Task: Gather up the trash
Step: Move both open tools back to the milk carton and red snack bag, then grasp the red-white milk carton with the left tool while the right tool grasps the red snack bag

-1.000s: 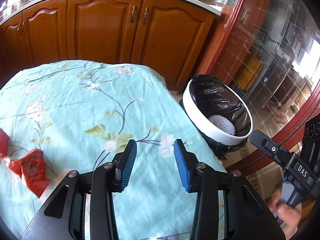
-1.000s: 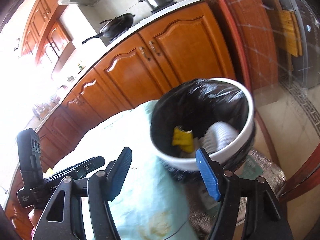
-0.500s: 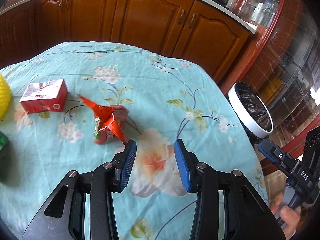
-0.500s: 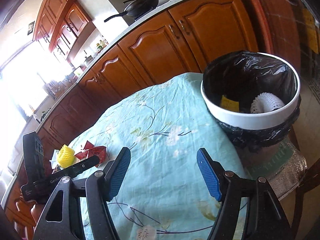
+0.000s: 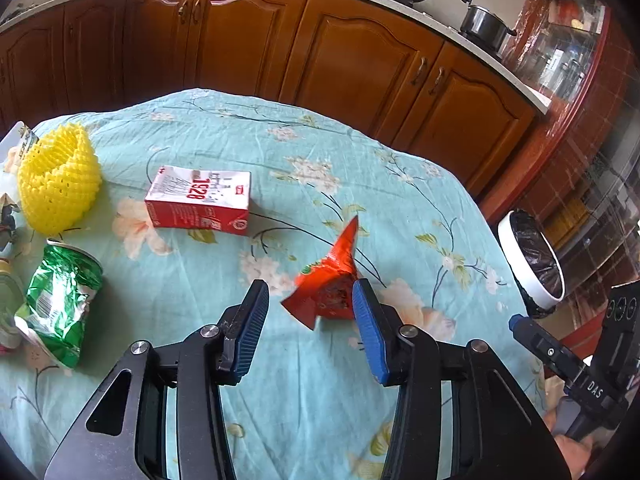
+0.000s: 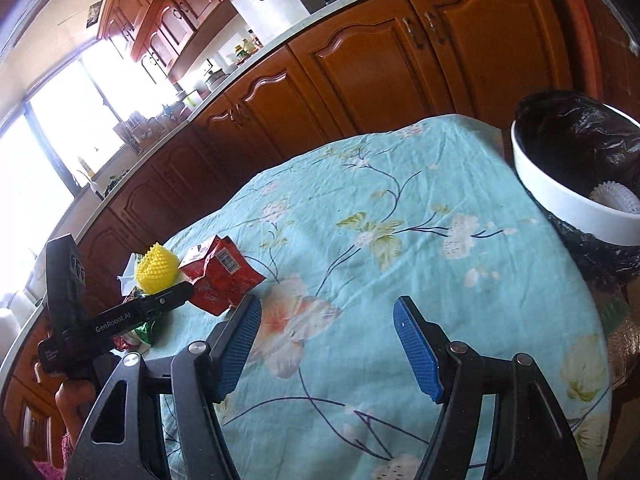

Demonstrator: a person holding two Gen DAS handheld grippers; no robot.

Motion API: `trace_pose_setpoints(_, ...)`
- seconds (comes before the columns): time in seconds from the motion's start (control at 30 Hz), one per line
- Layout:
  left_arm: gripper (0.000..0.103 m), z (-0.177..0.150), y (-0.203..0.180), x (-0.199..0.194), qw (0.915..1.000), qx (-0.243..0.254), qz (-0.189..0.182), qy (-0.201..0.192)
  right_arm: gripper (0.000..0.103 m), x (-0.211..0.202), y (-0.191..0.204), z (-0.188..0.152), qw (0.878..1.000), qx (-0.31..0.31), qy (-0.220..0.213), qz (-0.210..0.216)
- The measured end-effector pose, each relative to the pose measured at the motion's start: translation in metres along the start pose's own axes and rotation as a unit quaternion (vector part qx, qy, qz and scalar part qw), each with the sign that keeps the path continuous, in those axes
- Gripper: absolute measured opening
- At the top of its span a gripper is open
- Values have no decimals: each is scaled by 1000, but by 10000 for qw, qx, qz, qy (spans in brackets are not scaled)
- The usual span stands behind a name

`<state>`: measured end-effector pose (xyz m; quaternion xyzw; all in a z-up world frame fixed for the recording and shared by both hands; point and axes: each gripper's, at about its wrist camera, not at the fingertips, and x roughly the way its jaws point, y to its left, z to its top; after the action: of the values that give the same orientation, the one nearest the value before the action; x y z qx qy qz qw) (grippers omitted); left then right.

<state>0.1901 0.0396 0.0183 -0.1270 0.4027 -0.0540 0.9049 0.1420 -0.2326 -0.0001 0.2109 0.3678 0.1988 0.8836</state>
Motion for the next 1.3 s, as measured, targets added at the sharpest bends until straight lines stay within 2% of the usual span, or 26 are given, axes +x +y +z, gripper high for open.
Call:
trace_pose_setpoints(0.2,45,13,26,-4,9995,-198,198,-130,70,23,27,0,9993,-254,180,214)
trace_pose_setpoints(0.3,51,22,39,-2,9988,-260,366,-186,70,34,41,1,9984,-399,254,316)
trace_pose_setpoints(0.4,58,33,50,4,9979,-276,564,-169,70,46,54,4,9971,-548,351,399)
trace_pose_setpoints(0.47,70,42,56,10,9977,-253,625,-120,70,56,60,5,9963,-604,430,427)
trace_pose_setpoints(0.53,78,50,61,19,9973,-238,696,-31,70,66,63,6,9956,-623,524,460)
trace_pose_setpoints(0.73,78,73,80,44,9965,-324,766,79,70,95,72,5,9930,-637,828,553)
trace_pose_setpoints(0.97,78,99,105,72,9971,-594,478,62,70,112,70,2,9917,-555,1015,559)
trace_pose_setpoints(1.13,78,105,92,87,9993,-140,196,303,70,110,64,3,9924,-483,1012,513)
trace_pose_setpoints(1.3,78,89,81,87,9978,224,18,621,70,105,58,5,9934,-387,966,488)
